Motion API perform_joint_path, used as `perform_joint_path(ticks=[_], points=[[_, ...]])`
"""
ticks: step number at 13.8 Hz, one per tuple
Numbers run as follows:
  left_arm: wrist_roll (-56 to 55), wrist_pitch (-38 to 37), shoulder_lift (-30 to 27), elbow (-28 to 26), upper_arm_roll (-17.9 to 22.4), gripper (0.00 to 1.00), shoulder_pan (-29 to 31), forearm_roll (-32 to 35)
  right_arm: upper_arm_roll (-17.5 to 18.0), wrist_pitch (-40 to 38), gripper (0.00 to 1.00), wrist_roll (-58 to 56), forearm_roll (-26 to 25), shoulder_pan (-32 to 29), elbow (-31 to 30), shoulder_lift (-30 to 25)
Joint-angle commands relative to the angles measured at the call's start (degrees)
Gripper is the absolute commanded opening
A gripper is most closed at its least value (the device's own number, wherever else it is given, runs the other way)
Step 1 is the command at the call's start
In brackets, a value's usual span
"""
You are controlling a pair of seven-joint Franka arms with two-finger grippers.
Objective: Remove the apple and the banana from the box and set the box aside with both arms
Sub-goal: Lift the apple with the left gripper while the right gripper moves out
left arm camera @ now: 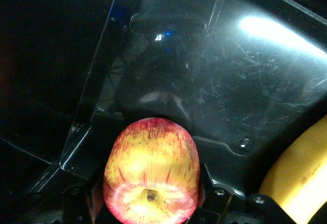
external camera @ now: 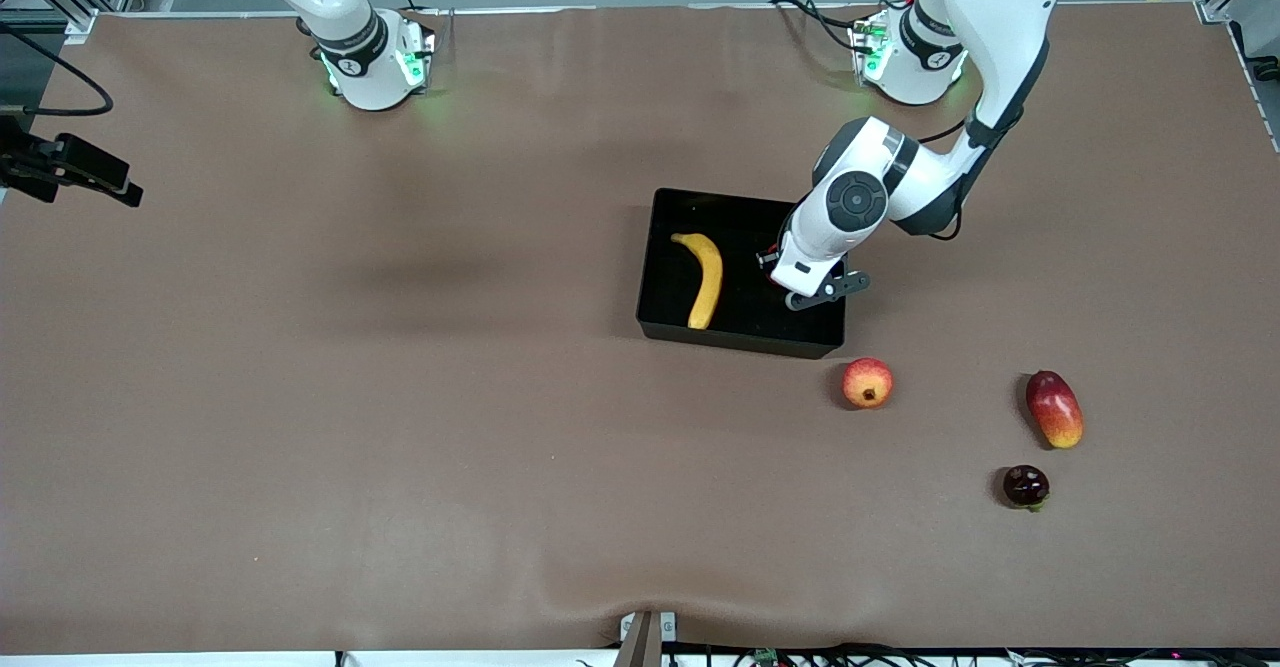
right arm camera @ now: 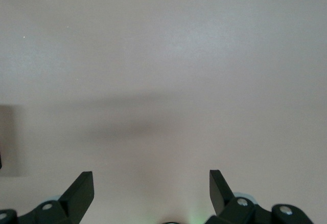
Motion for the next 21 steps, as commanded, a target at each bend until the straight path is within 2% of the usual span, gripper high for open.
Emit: perform_joint_path(ticks=[1,4,6,8,11,13,16,21], points=[[-0.9,0.8,-0.3,0.6,0.1,0.00,-0.2,1.4,0.2,1.2,1.00,0.1,-0.7,-0.4,-1.1,-1.1],[-0.9,-1.8,-3.2,1.9,0.1,0.00,-0.1,1.5,0.1,2.2,1.00,0.1,-0.2,-1.0,-1.2,0.2],[-0.9,-6.9,-5.4,4.7,0.1,0.00,-0.1,1.4,0.1,3.3,1.00,0.4,1.0,-0.8,-1.2,1.9],[-0.9,-13.8,-7.0,9.3,0.0,0.00,0.4,1.4,0.1,7.7,1.00,0.5,3.3,-0.5,-1.3,4.5],[-0.2,-24.3,-7.9,17.6,0.5,0.00,1.0,1.4,0.1,15.9,1.00,0.6,11.1,-0.3,-1.2,10.6],[0.2,-29.4,-7.7,22.6,0.8,0.00,2.5,1.5,0.1,21.6,1.00,0.7,19.0,-0.3,-1.2,15.6],[7.4,-31.1,-7.7,25.9,0.6,0.00,7.0,1.4,0.2,27.8,1.00,0.4,32.2,0.2,-1.2,21.7],[17.5,-31.0,-5.9,27.1,0.8,0.00,14.1,1.6,0.2,40.3,1.00,0.8,36.0,5.9,-2.6,27.2]])
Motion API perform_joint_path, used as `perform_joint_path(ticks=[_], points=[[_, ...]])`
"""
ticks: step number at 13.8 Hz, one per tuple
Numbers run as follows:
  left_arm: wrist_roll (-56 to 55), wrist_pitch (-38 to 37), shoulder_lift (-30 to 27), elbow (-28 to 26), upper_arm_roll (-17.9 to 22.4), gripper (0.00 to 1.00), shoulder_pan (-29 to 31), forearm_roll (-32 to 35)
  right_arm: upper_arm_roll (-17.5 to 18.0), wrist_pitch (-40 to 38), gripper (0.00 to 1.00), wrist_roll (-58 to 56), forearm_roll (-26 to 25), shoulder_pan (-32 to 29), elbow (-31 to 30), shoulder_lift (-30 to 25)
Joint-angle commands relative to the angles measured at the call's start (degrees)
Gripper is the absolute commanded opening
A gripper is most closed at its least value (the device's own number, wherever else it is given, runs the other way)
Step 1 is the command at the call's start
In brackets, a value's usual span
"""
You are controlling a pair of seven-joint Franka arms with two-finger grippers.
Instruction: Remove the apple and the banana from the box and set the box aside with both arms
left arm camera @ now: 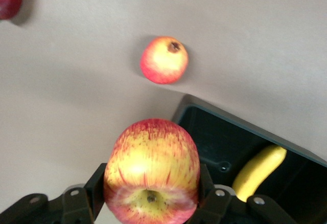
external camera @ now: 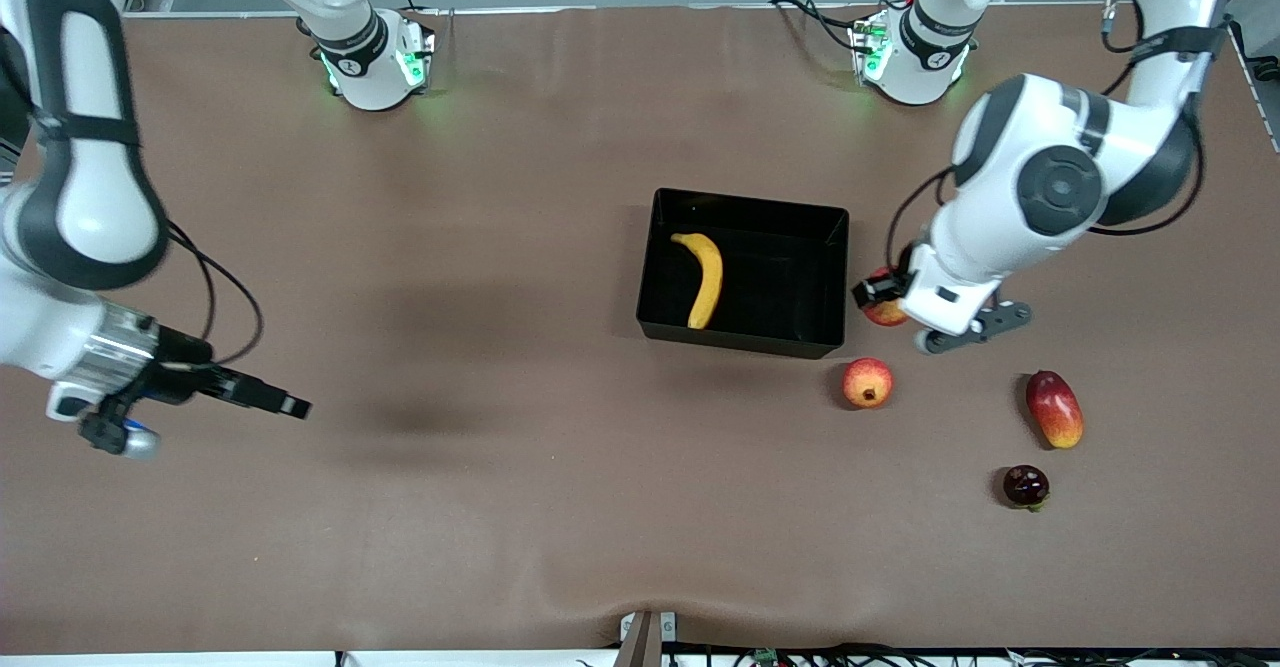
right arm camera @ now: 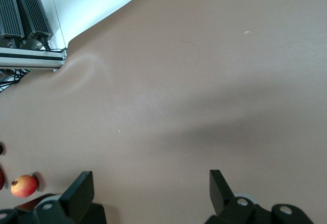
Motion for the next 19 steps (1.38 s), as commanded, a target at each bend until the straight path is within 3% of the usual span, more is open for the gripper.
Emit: perform_joint_path(ticks=[1,5,9,15,19], points=[[6.0,-1.2,3.0,3.2,-0.3,0.00,4.0,2.1,-0.2,5.8,1.00,0.7,5.5,3.1,-1.3,1.8],[11.9,-0.6,8.9,6.5,-0.4,0.00,8.5,8.5,-0.1,21.8,1.00,0.1,13.2,9.9,-10.0,3.9],[12.0,3.0,15.1,8.1,-0.3,0.00,10.6,11.4,-0.1,23.3,1.00,0.0,15.7,11.8,-10.8,4.9],[12.0,5.5,22.2,7.0,-0.3,0.00,14.5,13.7,-0.2,14.6,1.00,-12.9,15.7,10.2,-11.2,4.9],[12.0,7.1,25.7,7.0,-0.3,0.00,16.0,14.0,-0.2,-2.9,1.00,-19.6,15.6,4.7,-11.3,4.9]])
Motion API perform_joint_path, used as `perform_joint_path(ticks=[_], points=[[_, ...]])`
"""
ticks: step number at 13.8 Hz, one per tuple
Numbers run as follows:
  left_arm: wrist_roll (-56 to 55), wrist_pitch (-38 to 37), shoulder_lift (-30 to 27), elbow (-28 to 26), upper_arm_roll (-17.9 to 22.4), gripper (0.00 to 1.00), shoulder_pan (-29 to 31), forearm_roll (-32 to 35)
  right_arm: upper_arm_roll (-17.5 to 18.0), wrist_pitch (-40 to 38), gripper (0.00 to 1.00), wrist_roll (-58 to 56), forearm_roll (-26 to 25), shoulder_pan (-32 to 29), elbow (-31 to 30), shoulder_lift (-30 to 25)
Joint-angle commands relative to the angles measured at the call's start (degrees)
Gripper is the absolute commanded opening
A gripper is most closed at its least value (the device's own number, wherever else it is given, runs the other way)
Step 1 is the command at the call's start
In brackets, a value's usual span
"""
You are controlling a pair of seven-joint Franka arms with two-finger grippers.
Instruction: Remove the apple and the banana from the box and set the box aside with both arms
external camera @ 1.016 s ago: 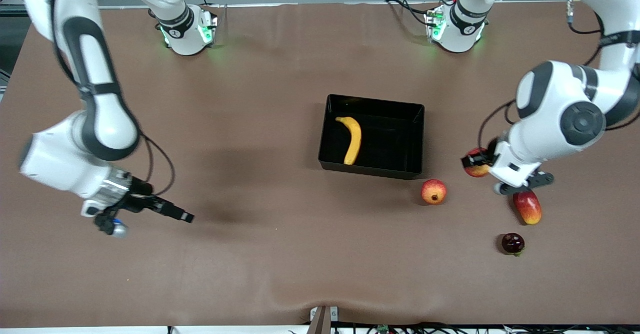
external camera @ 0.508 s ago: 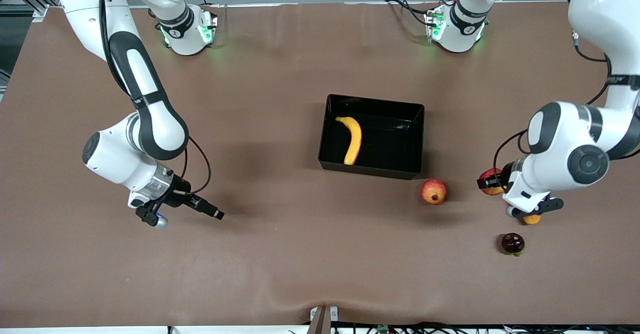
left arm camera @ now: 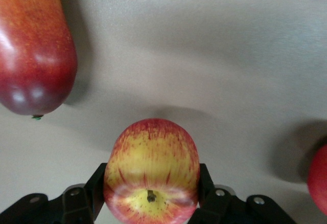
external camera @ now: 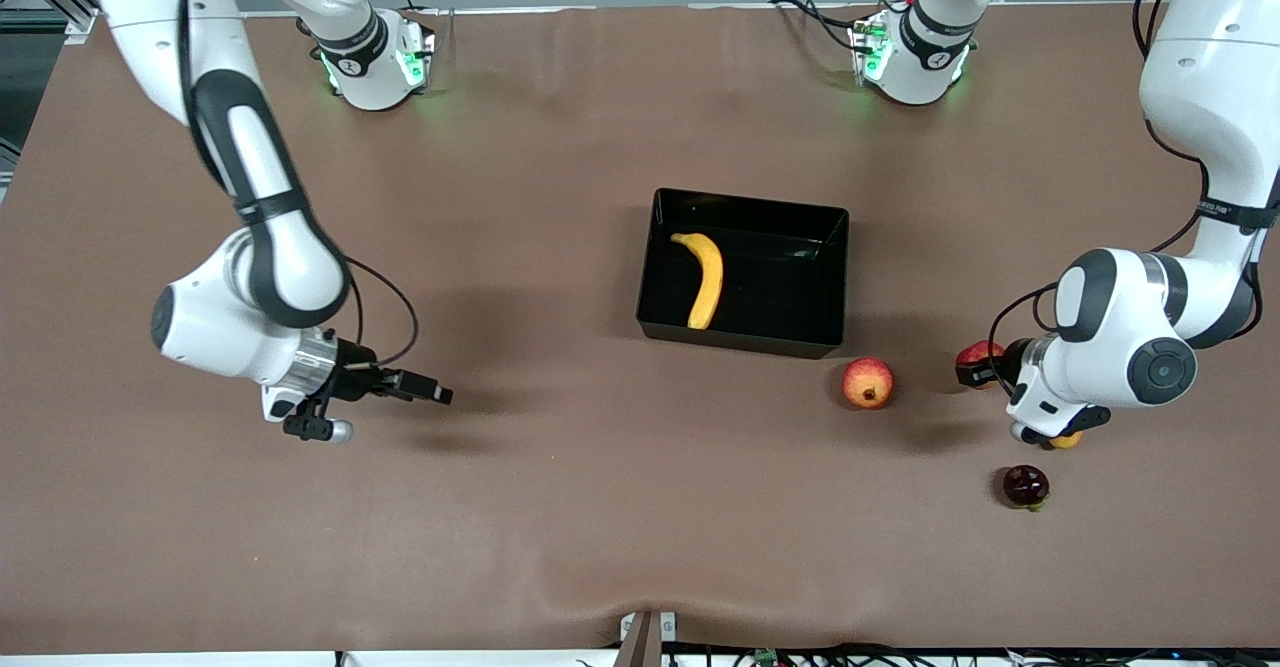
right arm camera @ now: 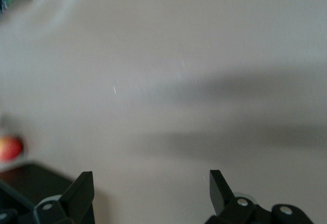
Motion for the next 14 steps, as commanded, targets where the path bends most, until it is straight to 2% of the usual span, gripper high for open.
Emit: perform_joint_path(ticks=[1,3,4,5,6,7,10,11,14], points=[[0.3,1.5,2.1,0.6,-0.7,0.00,0.6,1.3,0.6,-11.6,1.00,-2.5,1.4,-3.3,-1.0,-0.9],[0.2,2.1,2.4,0.7,-0.7,0.02,0.5,1.0,0.6,-18.4,1.00,-2.1,1.4,-3.8,-3.0,-1.1],[0.2,2.1,2.5,0.8,-0.7,0.11,0.5,1.0,0.6,-20.0,1.00,-2.1,1.4,-3.7,-4.7,-1.6],[0.2,2.1,2.5,0.9,-0.7,0.40,0.4,1.0,0.6,-22.1,1.00,-2.0,1.4,-3.4,-5.9,-2.2],[0.2,2.1,2.5,1.0,-0.7,0.77,0.4,1.0,0.6,-24.5,1.00,-1.6,1.4,-3.2,-6.9,-2.7],[0.2,2.1,2.2,1.0,-0.8,1.00,0.4,1.0,0.6,-26.7,1.00,-0.5,1.4,-3.2,-7.6,-3.4],[0.0,1.1,0.1,1.1,-1.3,1.00,0.4,1.0,0.7,-32.6,1.00,14.9,-0.3,-1.4,-4.9,-4.9],[-0.4,0.9,-1.3,1.0,-1.9,1.00,0.3,0.6,0.7,-33.0,1.00,15.2,-1.8,-1.1,-4.7,-4.9],[-2.8,-4.2,-5.8,1.1,-6.7,1.00,0.2,0.6,0.7,-32.0,1.00,15.2,-1.6,0.8,-2.7,-4.8]])
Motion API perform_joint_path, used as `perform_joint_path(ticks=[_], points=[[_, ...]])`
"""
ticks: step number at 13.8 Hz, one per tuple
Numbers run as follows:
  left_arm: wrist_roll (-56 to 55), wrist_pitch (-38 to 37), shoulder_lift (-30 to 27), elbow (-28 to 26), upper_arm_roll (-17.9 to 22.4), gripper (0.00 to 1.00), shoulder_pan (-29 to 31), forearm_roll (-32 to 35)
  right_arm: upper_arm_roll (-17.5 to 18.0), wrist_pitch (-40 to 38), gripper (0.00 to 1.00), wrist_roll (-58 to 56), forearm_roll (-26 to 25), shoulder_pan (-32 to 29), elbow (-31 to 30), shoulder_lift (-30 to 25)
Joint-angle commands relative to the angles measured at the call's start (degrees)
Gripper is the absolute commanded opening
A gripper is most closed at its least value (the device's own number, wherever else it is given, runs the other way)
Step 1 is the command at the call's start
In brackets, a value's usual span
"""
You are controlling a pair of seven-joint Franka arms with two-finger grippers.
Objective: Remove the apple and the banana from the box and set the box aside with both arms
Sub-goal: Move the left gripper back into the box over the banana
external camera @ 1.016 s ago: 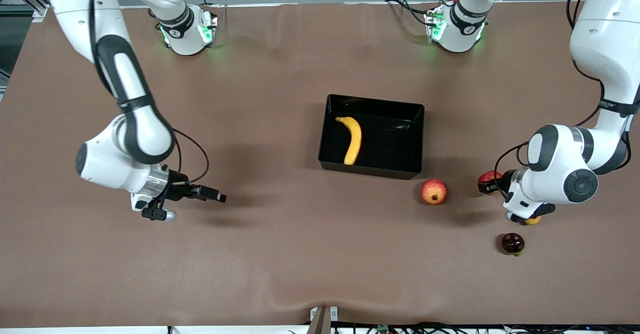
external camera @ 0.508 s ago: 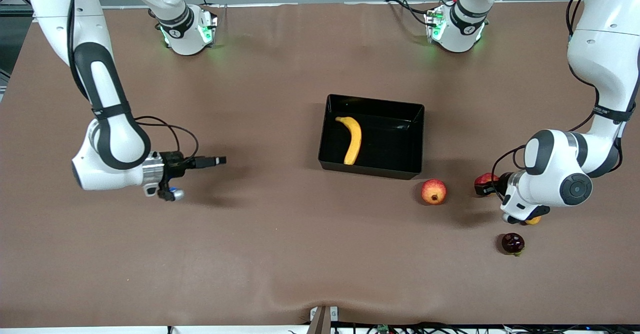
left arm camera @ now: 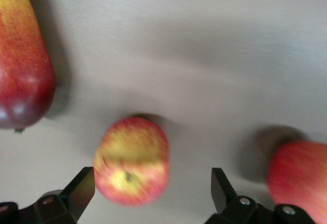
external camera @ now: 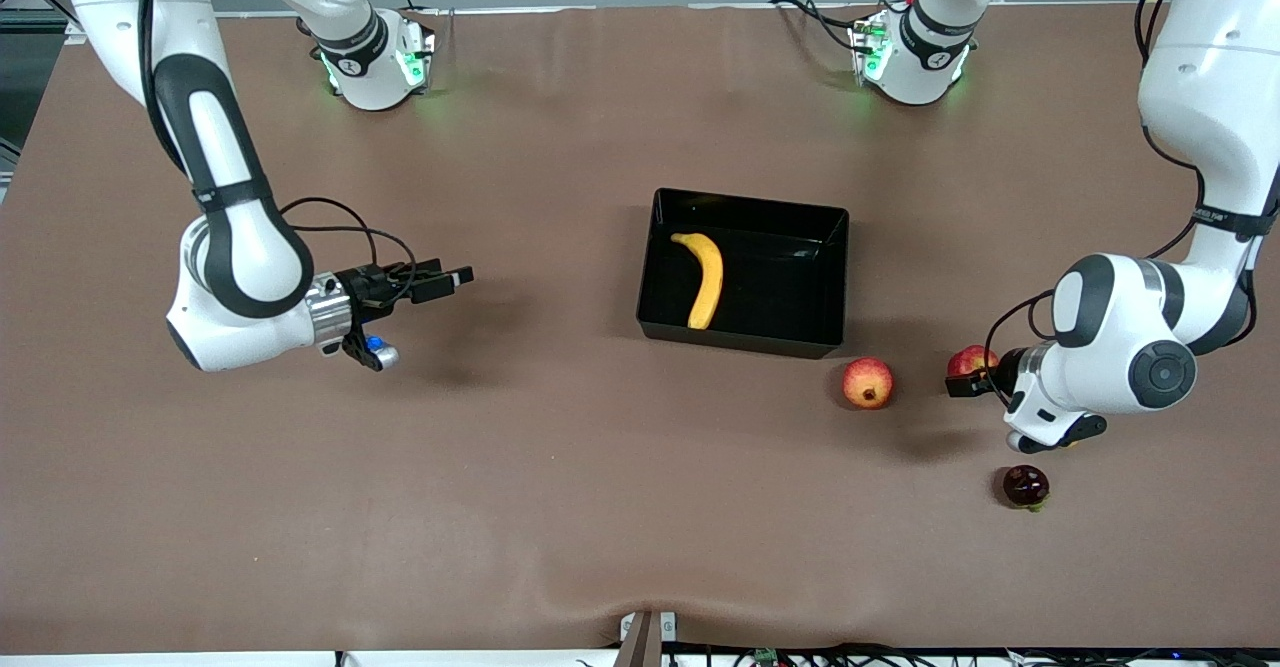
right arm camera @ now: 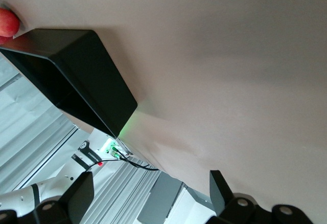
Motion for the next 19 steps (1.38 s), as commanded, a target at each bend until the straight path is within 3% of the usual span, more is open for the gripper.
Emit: perform_joint_path(ticks=[1,5,9,12,15,19], points=[[-3.6,-4.8,-5.7,-1.0,-4.4,1.00,-0.1,0.5,-0.1,0.4,1.00,1.6,-0.7,1.6,2.7,-0.8],[-13.0,-7.3,-6.9,-1.8,-14.7,1.00,-0.1,0.5,-0.3,-1.4,1.00,1.5,-1.4,-1.0,10.1,-1.1],[-16.1,-6.3,-6.9,-2.9,-22.1,1.00,-1.6,1.4,-0.4,-0.1,1.00,1.6,-1.7,-0.4,10.7,-3.2],[-22.1,-0.8,-7.7,-7.8,-23.1,1.00,-5.8,5.9,-0.3,-0.1,1.00,1.6,-2.0,-0.5,10.7,-3.6],[-27.6,11.4,-7.6,-14.7,-23.2,1.00,-8.7,9.0,-0.3,-0.1,1.00,1.4,-1.9,-1.2,10.7,-3.5],[-37.6,12.3,-4.7,-15.5,-23.0,1.00,-15.2,16.3,-0.4,3.9,1.00,-6.2,-2.2,-3.1,10.4,-3.7]])
